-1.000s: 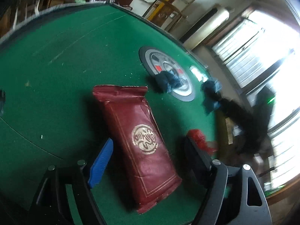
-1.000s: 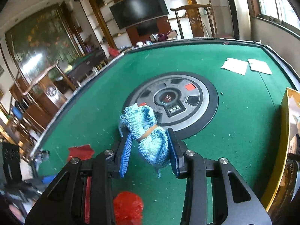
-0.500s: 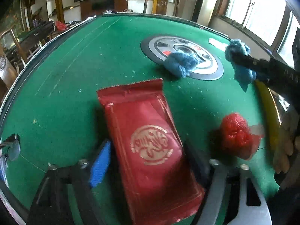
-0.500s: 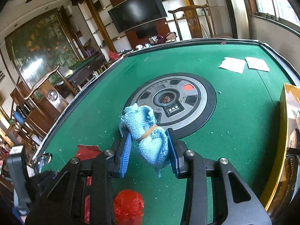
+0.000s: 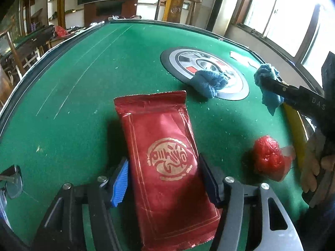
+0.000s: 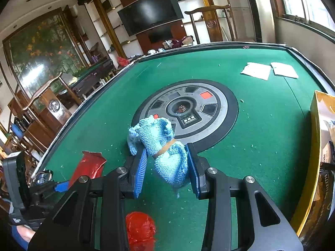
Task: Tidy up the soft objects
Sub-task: 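Carry the red bag with the left gripper while the right gripper carries the knit doll over the tray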
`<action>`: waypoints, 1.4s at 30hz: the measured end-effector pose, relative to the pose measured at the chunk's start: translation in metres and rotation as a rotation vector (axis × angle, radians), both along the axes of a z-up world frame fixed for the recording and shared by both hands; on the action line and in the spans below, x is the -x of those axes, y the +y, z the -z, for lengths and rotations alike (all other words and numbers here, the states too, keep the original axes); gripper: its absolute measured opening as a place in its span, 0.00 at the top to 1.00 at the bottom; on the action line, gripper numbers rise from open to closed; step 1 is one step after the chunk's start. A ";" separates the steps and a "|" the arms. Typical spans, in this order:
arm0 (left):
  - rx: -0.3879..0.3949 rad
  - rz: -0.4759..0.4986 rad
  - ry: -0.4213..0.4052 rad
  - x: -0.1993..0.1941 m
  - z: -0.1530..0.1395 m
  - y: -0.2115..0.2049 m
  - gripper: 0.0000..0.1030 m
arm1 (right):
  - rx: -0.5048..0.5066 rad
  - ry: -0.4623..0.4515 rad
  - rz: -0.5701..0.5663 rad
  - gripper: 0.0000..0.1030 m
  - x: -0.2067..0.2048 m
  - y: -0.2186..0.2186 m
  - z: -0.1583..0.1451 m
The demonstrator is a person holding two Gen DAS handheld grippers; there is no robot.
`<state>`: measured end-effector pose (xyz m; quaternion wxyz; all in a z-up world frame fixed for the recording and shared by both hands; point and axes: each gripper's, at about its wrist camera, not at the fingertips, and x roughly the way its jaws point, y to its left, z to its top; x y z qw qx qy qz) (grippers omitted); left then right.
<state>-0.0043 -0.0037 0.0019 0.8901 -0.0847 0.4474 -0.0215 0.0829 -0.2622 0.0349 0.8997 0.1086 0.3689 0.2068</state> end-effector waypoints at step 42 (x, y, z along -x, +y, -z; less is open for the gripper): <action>0.163 0.291 -0.154 -0.028 -0.091 -0.148 0.50 | -0.301 -0.059 0.557 0.65 0.058 -0.179 -0.048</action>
